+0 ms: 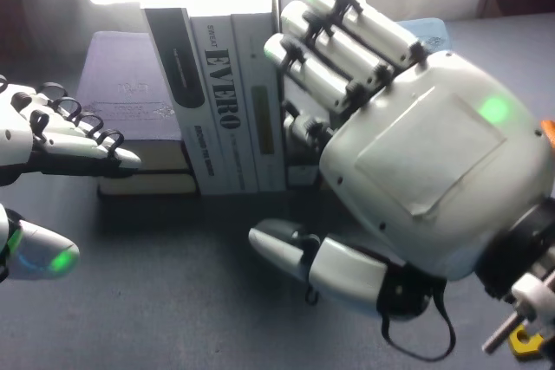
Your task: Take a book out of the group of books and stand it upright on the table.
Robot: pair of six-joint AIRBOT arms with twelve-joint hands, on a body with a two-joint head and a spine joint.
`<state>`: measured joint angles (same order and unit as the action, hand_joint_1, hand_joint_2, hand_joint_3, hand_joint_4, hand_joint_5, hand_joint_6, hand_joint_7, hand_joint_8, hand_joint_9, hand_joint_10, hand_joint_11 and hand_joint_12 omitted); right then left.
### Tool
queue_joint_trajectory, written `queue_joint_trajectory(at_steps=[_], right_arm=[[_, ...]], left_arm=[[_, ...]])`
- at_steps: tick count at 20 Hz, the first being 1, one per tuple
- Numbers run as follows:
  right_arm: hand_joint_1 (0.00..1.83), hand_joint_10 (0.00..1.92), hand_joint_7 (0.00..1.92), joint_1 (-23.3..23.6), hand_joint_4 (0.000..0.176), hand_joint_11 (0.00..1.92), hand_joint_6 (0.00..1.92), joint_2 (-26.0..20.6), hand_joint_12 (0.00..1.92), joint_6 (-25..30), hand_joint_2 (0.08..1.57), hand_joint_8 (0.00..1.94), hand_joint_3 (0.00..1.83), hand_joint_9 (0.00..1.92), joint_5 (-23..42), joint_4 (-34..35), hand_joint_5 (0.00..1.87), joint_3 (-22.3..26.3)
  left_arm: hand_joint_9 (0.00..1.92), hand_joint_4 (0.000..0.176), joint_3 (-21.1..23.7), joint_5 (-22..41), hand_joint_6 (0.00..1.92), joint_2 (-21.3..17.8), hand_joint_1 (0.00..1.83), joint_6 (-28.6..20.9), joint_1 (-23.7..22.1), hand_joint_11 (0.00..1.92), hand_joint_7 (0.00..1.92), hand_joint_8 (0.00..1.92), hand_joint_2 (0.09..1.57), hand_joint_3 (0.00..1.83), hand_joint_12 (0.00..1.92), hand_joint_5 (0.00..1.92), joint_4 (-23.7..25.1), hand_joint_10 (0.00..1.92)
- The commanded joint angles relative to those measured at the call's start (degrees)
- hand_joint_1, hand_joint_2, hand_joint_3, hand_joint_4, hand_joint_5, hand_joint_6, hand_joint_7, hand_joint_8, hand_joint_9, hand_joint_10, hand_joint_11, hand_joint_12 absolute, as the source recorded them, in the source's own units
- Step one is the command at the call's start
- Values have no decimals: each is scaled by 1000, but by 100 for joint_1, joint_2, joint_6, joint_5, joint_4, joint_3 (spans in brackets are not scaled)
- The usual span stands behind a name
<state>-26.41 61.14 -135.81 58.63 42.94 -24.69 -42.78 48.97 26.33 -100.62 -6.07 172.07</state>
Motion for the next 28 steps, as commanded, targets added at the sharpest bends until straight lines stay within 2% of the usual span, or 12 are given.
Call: queue_joint_trajectory(at_steps=[1,2,3,9,11,13,15,16,17,20,26,28], right_arm=[[0,6,230,-11,0,6,2,-38,168,-100,1178,0,0,88,296,-194,902,8],[0,4,236,-53,0,0,1,-46,217,-150,1179,0,0,94,288,-194,908,28],[0,4,220,-101,0,0,4,-62,156,-198,1176,3,0,82,250,-194,894,53],[0,7,224,-313,0,0,8,-103,286,-347,1173,4,0,76,30,-195,882,135],[0,1,209,-372,0,0,2,-103,199,-368,1153,1,0,39,-36,-195,878,135],[0,2,204,-407,0,0,1,-103,224,-383,1165,0,1,48,-72,-195,878,133],[0,5,195,-465,0,0,1,-103,68,-406,1171,2,1,30,-119,-195,880,129],[0,5,195,-523,0,0,1,-103,51,-431,1172,1,1,32,-160,-195,881,125],[0,1,225,-579,0,0,1,-102,177,-443,1172,0,0,68,-227,-195,901,113],[9,3,204,-676,0,0,1,-76,80,-442,1186,1,2,42,-382,-221,887,9],[18,4,233,-884,0,0,4,-3,168,-361,1178,2,0,76,-634,-222,898,-238],[8,2,216,-956,0,0,1,36,161,-347,1181,2,1,59,-697,-225,894,-320]], left_arm=[[112,38,6,-439,6,20,33,-10,-37,0,105,4,1348,0,422,79,51,7],[114,37,7,-439,5,20,33,-10,-37,0,107,4,1348,0,438,80,51,8],[98,38,13,-439,2,20,39,-10,-37,0,91,1,1344,0,461,63,51,3],[66,38,24,-439,6,19,38,-10,-37,0,84,6,1354,1,336,52,51,7],[99,39,21,-439,5,19,51,-10,-36,0,103,5,1353,0,406,64,51,13],[109,33,14,-439,1,19,47,-10,-36,0,103,3,1358,2,434,56,51,12],[101,41,7,-439,1,19,35,-10,-36,0,97,1,1353,0,464,51,51,3],[96,41,4,-439,0,19,35,-10,-36,0,91,1,1353,0,438,48,51,1],[111,40,3,-439,1,20,43,-10,-36,0,99,3,1350,0,473,53,51,5],[106,37,-7,-439,8,20,84,-10,-36,0,101,2,1347,0,403,78,51,2],[78,42,-26,-439,0,21,24,-10,-36,0,62,0,1362,2,262,41,51,0],[84,41,-32,-439,3,21,9,-10,-36,0,75,4,1365,3,271,50,51,3]])
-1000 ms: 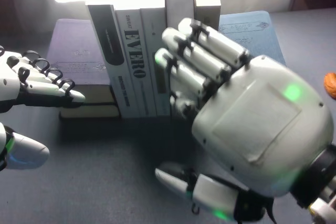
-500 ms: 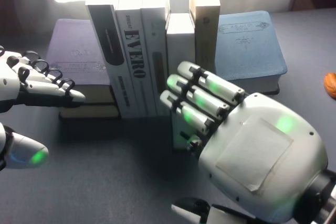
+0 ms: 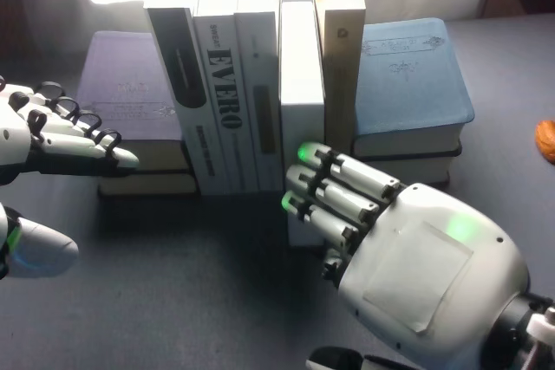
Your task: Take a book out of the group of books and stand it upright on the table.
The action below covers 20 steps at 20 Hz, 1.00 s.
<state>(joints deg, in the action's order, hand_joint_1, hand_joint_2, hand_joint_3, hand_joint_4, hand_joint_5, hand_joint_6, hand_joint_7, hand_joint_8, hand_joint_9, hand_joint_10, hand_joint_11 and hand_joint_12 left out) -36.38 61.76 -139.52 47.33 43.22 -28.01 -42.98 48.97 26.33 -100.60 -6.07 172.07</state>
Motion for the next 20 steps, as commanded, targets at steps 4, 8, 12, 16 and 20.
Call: queue_joint_trajectory(at_steps=[4,8,12,16,20], right_arm=[[0,2,207,-102,0,0,0,20,100,50,1178,3,0,64,263,-254,883,-58],[0,6,204,-87,0,0,3,7,132,28,1167,4,0,62,327,-254,877,49],[0,6,224,-82,0,0,6,-148,202,-97,1157,3,0,81,398,-254,891,365],[0,2,232,82,0,0,8,-202,233,-148,1169,2,2,70,618,-255,903,421],[0,2,226,602,0,0,0,-213,223,594,1171,2,1,80,854,-1018,865,262]], left_arm=[[108,45,-21,-439,3,24,34,-12,-36,0,103,2,1357,0,298,69,51,4],[129,40,-21,-439,7,25,69,-12,-37,0,110,0,1352,0,447,81,51,4],[111,36,-22,-439,1,25,34,-12,-37,0,93,1,1358,2,465,61,51,1],[162,38,-28,-439,10,27,74,-12,-39,0,135,6,1342,0,603,102,51,14],[98,37,-36,-439,2,27,50,-12,-39,0,99,0,1352,1,445,61,51,7]])
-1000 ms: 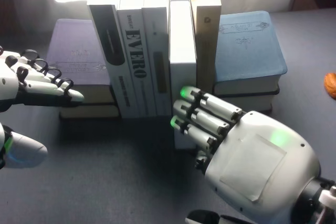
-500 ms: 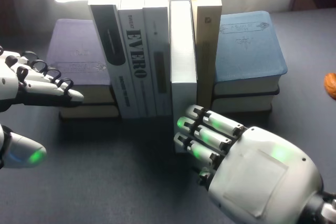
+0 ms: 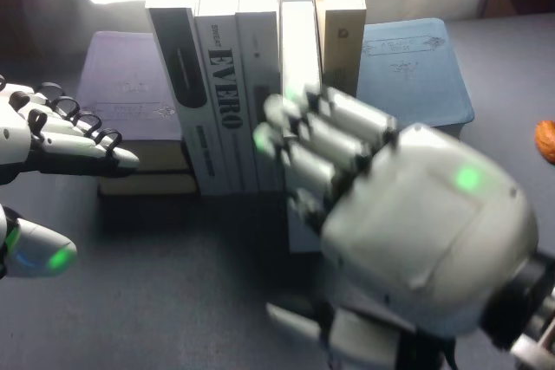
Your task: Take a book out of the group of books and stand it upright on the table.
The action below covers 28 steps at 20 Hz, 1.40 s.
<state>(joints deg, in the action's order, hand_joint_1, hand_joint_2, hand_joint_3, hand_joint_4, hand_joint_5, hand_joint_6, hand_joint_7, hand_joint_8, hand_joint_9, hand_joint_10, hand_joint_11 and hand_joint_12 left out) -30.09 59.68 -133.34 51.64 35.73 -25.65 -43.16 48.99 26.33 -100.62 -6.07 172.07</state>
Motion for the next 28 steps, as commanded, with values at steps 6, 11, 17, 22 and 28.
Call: queue_joint_trajectory(at_steps=[6,11,17,22,28], right_arm=[[0,2,234,125,0,0,0,40,181,505,1172,2,2,94,347,-316,878,-287],[0,0,218,-29,0,0,1,70,211,761,1171,0,1,76,-17,50,877,-428],[0,5,236,-88,0,0,0,70,348,507,1181,0,5,117,-303,647,800,-366],[0,3,247,268,0,0,6,-88,366,254,1166,0,0,118,137,646,805,-65],[0,4,229,519,0,0,3,-625,398,-134,1179,6,2,126,226,644,791,355]], left_arm=[[102,38,-15,-442,1,27,26,-10,-36,0,88,0,1358,1,472,68,51,1],[95,38,-12,-442,2,27,40,-10,-37,0,87,0,1359,1,452,60,51,2],[41,39,-13,-442,4,27,42,-10,-37,0,45,3,1356,1,290,49,51,7],[93,32,-2,-442,2,29,58,-10,-33,0,72,0,1351,0,433,70,51,7],[89,42,15,-442,7,41,52,-10,-54,0,86,5,1355,0,347,84,51,7]])
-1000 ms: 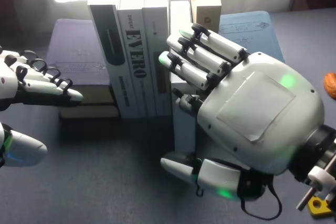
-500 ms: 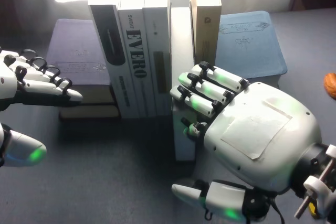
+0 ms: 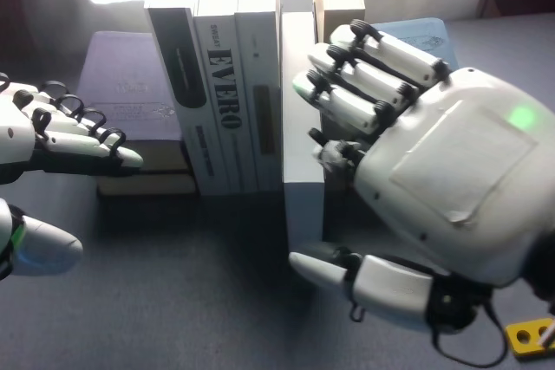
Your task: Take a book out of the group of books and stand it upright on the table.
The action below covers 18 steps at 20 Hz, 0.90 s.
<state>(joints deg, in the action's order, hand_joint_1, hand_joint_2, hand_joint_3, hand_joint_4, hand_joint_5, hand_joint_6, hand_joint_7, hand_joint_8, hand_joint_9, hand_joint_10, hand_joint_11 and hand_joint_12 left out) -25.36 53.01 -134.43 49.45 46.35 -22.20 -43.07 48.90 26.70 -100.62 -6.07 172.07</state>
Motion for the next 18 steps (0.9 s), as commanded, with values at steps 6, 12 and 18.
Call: queue_joint_trajectory(at_steps=[6,12,18], right_arm=[[0,2,242,605,0,0,2,-878,416,593,1160,0,0,138,-161,-230,798,214],[0,10,242,1028,0,0,1,-1355,541,1075,1175,4,1,151,-1150,92,689,178],[21,118,560,1094,0,36,62,-1349,1302,1264,1180,34,1,549,-1347,93,592,147]], left_arm=[[78,36,-268,-433,3,5,80,-10,-27,0,73,0,1353,0,308,69,51,2],[144,33,-224,-433,9,6,127,-10,-67,0,140,7,1338,0,496,114,51,16],[270,0,-186,-433,32,14,40,-10,-119,0,293,20,1347,0,814,229,51,45]])
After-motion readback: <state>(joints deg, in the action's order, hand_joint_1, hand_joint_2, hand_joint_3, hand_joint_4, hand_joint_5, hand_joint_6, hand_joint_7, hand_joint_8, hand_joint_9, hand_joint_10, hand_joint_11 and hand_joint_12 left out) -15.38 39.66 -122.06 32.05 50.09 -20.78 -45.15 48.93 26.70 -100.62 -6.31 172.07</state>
